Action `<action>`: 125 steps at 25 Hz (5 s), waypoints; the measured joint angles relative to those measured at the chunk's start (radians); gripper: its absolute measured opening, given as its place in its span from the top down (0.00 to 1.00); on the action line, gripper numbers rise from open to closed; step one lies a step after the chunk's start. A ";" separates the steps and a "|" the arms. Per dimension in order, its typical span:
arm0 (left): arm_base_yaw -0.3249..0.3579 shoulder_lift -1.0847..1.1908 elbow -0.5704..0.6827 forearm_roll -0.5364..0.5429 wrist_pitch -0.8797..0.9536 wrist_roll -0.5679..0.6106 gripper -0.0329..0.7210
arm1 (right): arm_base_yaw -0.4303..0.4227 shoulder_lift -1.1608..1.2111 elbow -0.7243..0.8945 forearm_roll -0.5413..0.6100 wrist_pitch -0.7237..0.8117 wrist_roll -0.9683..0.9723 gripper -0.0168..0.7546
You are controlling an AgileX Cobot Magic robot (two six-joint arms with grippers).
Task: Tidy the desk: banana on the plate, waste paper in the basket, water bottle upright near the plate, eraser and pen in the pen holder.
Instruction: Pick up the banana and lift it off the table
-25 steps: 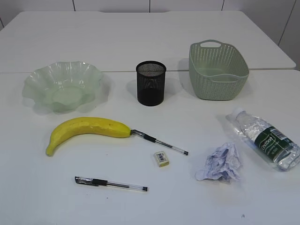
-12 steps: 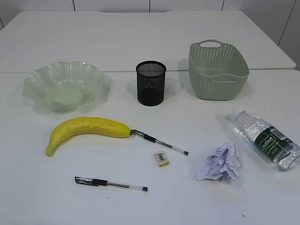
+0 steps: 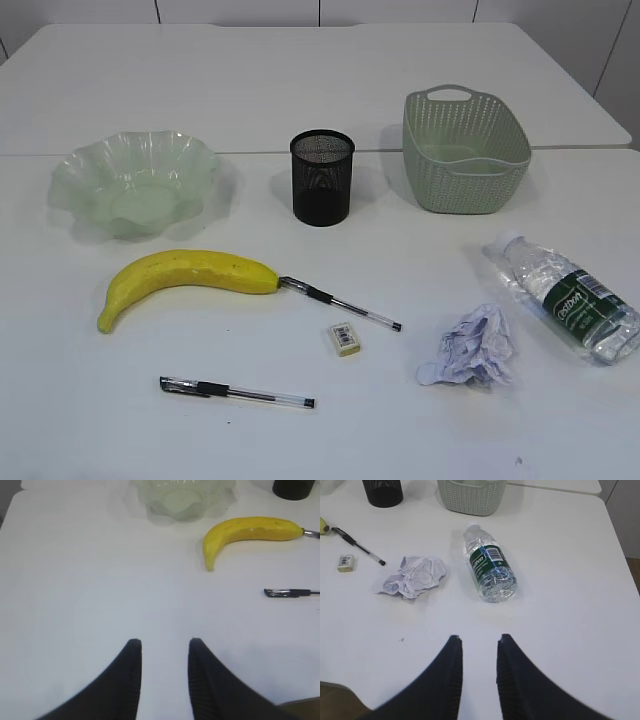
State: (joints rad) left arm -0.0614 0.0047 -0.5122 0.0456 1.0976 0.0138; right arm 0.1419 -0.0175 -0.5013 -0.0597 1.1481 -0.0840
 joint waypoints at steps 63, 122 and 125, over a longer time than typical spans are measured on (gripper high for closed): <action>-0.991 1.124 -0.552 0.536 0.101 -0.029 0.53 | 0.000 0.579 -0.348 0.007 0.113 0.017 0.75; -0.764 1.258 -0.552 0.330 -0.197 0.264 0.31 | 0.000 0.579 -0.348 0.043 0.115 0.017 0.75; -0.754 1.277 -0.552 0.323 -0.212 0.277 0.31 | 0.000 0.579 -0.348 0.043 0.115 0.017 0.75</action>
State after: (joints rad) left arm -0.8158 1.2818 -1.0646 0.3681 0.8859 0.2906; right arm 0.1419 0.5612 -0.8490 -0.0170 1.2629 -0.0670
